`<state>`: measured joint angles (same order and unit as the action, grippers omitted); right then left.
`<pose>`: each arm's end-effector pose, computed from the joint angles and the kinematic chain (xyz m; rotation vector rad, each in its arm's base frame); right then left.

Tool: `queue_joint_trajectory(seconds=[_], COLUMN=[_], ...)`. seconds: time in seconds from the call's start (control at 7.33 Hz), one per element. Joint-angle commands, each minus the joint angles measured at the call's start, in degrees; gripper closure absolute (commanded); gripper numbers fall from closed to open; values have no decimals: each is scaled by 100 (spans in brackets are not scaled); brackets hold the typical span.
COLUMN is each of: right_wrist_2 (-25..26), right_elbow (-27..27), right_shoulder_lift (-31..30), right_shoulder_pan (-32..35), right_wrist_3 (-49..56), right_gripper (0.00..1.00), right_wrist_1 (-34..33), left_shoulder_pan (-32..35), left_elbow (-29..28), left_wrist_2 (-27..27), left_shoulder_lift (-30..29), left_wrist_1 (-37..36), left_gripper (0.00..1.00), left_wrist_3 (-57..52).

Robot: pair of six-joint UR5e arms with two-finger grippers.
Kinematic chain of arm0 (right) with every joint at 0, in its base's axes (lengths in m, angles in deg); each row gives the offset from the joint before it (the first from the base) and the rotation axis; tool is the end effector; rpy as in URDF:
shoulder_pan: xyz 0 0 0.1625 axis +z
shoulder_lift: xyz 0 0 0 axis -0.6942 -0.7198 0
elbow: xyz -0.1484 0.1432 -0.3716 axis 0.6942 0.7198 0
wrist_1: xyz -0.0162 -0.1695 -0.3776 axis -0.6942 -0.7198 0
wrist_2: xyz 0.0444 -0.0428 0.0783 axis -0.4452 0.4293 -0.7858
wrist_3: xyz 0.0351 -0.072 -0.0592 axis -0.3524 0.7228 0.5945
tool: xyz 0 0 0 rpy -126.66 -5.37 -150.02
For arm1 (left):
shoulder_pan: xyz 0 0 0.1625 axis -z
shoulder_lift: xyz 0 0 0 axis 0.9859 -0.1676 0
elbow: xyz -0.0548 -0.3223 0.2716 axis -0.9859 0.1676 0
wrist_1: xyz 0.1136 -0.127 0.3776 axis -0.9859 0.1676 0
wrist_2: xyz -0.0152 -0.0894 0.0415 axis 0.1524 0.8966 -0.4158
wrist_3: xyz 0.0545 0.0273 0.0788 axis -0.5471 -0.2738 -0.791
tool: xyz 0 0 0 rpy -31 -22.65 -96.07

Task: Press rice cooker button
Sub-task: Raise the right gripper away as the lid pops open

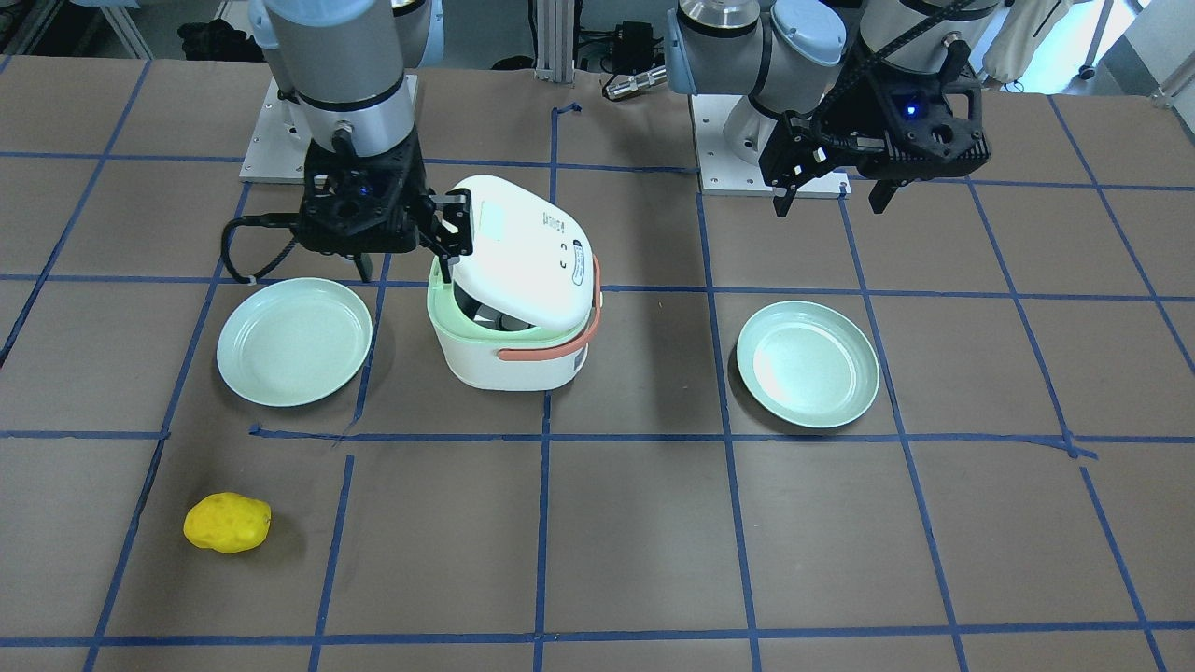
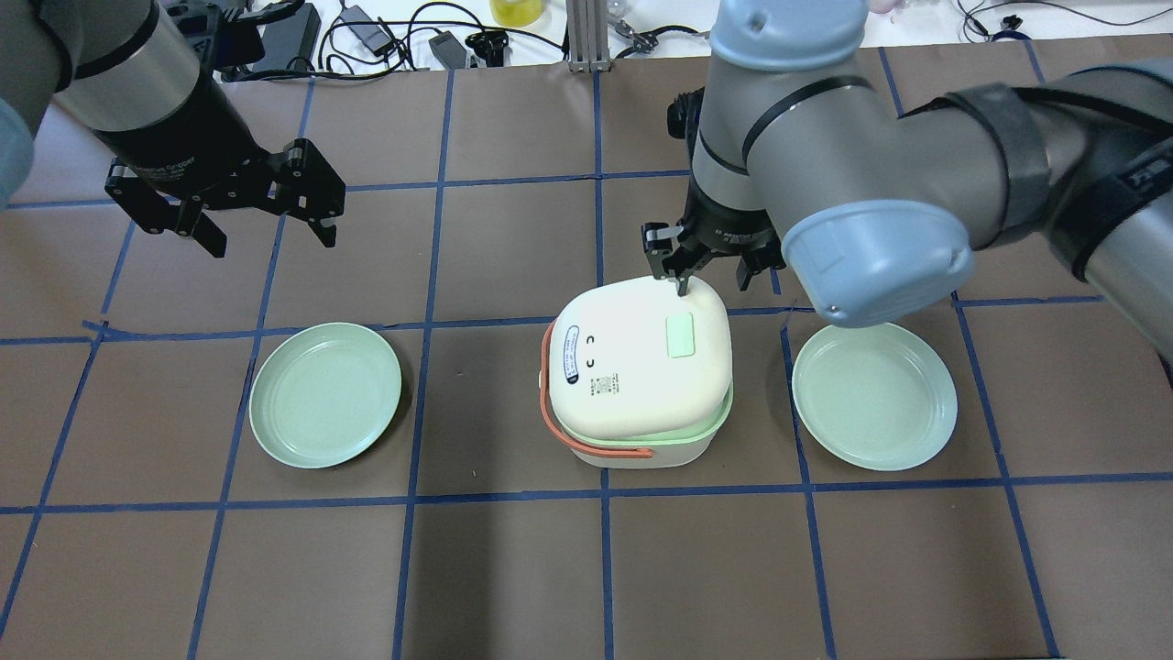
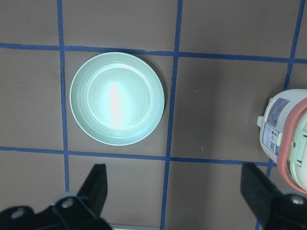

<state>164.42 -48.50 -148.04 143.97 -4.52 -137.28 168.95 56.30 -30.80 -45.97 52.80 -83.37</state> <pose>0.2207 -0.4888 0.4545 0.0025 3.1304 -0.1374 -0.1198 -0.4630 0.5108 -0.1153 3.1181 -0.0104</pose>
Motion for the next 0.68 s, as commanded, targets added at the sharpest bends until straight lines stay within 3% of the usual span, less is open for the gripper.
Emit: queue_joint_trajectory(seconds=[0.0,0.27,0.55], right_wrist_2=[-24,-268,-244], right_elbow=[845,1033,981], right_shoulder_lift=[6,-3,-12], right_shoulder_pan=[-795,-1315,-1326], right_wrist_3=[897,1515,1500], right_gripper=[0,0,0], right_wrist_1=[891,922,582], left_shoulder_pan=[0,0,0], left_elbow=[0,0,0], left_wrist_2=[0,0,0], left_shoulder_lift=[0,0,0], left_wrist_1=[0,0,0], left_gripper=[0,0,0], left_wrist_3=[7,-2,-2])
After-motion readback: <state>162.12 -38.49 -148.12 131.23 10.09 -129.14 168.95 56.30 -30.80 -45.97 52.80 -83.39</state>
